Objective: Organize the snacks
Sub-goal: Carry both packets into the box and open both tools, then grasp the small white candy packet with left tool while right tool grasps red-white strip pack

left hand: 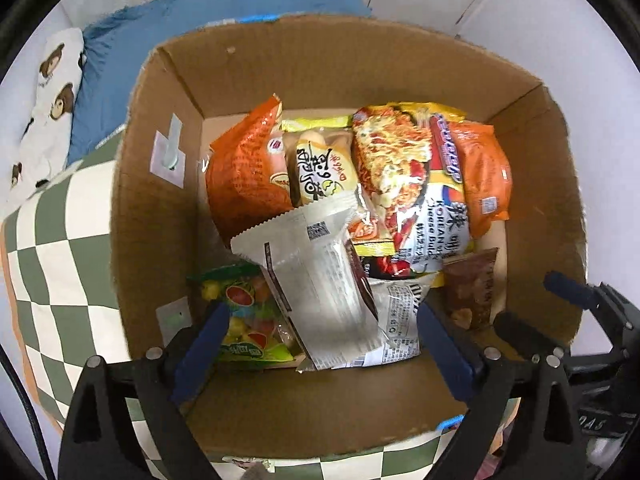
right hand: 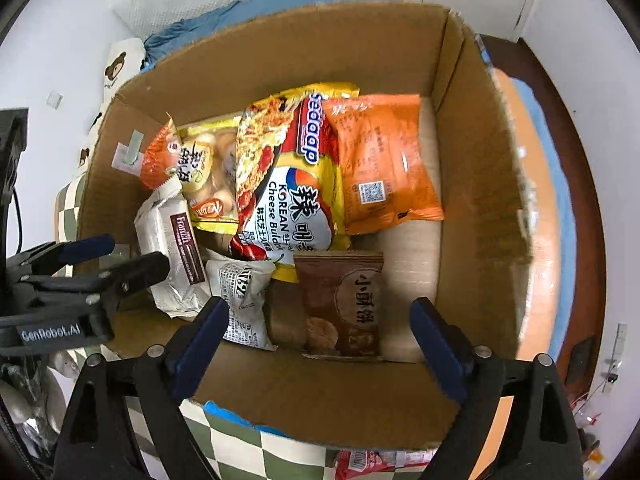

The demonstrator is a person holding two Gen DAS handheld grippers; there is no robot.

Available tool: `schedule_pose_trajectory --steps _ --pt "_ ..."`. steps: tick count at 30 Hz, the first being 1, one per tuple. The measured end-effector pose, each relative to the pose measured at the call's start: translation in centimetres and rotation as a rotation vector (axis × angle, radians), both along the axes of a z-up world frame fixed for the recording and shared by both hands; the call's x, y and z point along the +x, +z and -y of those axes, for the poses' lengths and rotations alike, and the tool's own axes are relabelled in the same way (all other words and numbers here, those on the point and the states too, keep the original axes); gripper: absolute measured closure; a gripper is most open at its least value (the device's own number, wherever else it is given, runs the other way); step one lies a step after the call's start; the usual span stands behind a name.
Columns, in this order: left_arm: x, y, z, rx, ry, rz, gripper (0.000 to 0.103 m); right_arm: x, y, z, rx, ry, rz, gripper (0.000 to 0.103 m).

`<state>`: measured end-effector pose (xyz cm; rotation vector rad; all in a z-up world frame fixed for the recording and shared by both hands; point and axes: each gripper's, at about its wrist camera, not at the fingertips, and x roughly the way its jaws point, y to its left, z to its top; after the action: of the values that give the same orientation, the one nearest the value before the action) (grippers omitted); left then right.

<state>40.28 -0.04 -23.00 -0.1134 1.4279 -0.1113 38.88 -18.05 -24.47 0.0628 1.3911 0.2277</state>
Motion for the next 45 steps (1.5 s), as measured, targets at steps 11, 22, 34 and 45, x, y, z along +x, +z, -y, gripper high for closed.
schedule_pose_trajectory --steps 11,22,34,45 --pt "-3.3 5.4 0.5 0.083 0.024 0.226 0.007 -3.3 4.0 1.4 -0.1 -0.032 0.147 0.006" --pt "-8.1 11.0 0.6 0.118 0.087 0.411 0.007 -8.6 8.9 2.5 -0.072 -0.076 0.31 0.006" --pt "-13.6 15.8 1.3 0.095 0.109 0.538 0.007 -14.2 14.0 3.6 0.024 -0.09 0.403 0.006" --pt "-17.1 9.9 -2.5 0.14 0.205 0.424 0.007 -15.9 6.2 8.0 0.042 -0.147 0.212 0.008"
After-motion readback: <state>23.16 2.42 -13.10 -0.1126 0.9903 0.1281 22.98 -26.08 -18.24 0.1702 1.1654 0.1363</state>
